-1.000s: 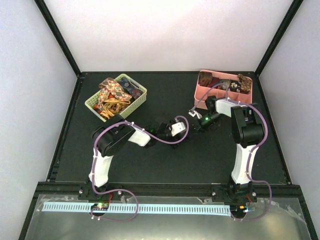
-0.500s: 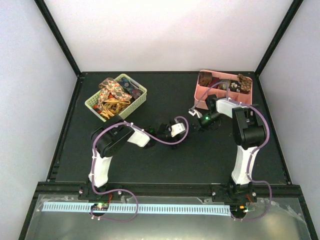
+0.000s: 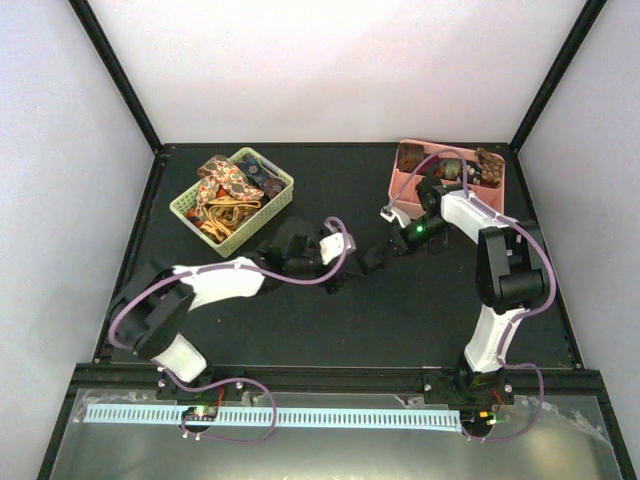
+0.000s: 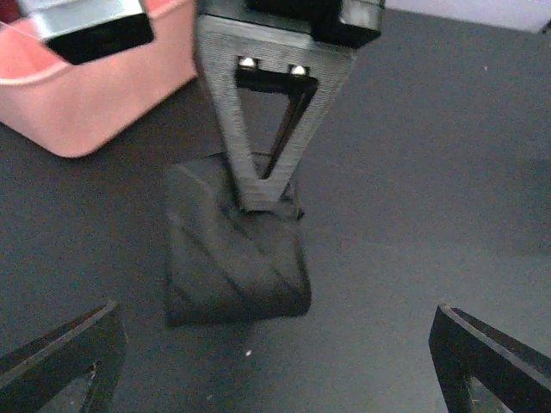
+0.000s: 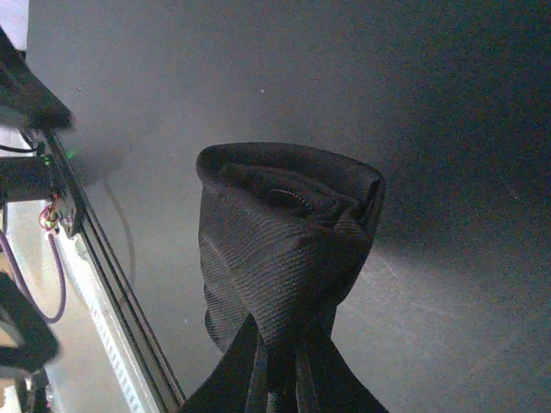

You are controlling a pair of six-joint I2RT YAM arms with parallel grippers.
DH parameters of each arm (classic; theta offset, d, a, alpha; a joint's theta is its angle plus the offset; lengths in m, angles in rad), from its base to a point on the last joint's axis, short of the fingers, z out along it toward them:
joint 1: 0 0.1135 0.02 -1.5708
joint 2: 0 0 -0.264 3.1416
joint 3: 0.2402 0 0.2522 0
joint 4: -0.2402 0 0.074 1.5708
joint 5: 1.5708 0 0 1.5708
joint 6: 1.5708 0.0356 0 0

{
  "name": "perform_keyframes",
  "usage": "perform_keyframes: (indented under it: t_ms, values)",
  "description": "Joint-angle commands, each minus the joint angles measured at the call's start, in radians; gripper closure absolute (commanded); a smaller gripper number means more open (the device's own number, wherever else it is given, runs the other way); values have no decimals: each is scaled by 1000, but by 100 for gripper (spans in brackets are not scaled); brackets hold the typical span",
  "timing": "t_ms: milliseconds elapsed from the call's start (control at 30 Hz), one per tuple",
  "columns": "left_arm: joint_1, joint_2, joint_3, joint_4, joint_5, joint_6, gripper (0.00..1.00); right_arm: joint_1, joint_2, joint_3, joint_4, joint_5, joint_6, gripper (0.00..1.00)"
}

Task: Roll the ties
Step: Pick up the tie from the center of the board, then place the tie in the storage box.

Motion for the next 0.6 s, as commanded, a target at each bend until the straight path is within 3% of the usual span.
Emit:
perform_keyframes:
  t_ms: [0, 167, 333, 567]
  values:
    - [83, -119, 28, -257, 60, -21, 1, 0, -71, 70, -73, 46, -70, 98]
    - [240, -198, 90, -448, 233, 46, 1, -2, -114, 148, -139, 75, -103, 99]
    - [354, -281, 228, -678, 168, 173, 1, -1, -160, 265, -194, 131, -132, 98]
    - [495, -379, 260, -783, 241, 208, 1, -3, -211, 457, -254, 265, -233, 98]
